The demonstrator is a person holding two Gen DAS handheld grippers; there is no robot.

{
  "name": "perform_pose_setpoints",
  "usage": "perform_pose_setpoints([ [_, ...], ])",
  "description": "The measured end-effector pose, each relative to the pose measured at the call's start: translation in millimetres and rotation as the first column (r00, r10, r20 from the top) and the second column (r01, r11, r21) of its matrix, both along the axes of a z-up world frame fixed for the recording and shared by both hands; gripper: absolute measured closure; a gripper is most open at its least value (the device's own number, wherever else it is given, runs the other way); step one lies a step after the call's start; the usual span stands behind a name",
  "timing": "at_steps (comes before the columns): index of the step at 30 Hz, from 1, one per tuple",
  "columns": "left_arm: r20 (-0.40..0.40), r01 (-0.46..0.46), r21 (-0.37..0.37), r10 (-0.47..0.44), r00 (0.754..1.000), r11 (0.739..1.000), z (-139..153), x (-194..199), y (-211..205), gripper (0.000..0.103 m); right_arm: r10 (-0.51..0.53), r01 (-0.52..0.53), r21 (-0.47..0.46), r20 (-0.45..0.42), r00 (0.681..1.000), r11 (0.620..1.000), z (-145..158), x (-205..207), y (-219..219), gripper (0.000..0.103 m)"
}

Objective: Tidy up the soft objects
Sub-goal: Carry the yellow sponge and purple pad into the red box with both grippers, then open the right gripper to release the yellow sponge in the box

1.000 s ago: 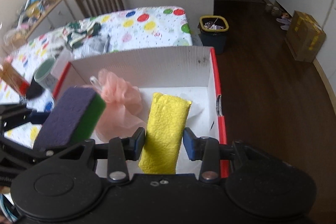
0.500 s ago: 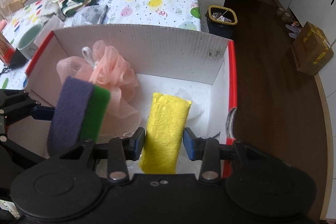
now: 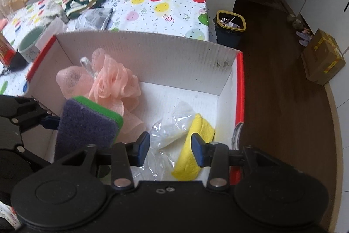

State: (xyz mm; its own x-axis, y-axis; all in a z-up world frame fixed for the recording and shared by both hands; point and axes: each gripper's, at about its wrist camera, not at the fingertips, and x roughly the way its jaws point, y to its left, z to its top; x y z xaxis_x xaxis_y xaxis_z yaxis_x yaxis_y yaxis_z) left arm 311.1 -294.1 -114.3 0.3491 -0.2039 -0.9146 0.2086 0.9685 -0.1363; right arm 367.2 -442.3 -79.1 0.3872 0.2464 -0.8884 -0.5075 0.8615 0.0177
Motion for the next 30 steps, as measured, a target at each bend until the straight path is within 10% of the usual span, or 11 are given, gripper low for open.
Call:
perform_pose_setpoints([
  [30, 0.308, -0.068, -0.092, 0.094, 0.947, 0.993, 86, -61, 39, 0.020, -0.021, 0.008, 0.158, 0.078, 0.997, 0.987, 57, -53, -17, 0.029],
])
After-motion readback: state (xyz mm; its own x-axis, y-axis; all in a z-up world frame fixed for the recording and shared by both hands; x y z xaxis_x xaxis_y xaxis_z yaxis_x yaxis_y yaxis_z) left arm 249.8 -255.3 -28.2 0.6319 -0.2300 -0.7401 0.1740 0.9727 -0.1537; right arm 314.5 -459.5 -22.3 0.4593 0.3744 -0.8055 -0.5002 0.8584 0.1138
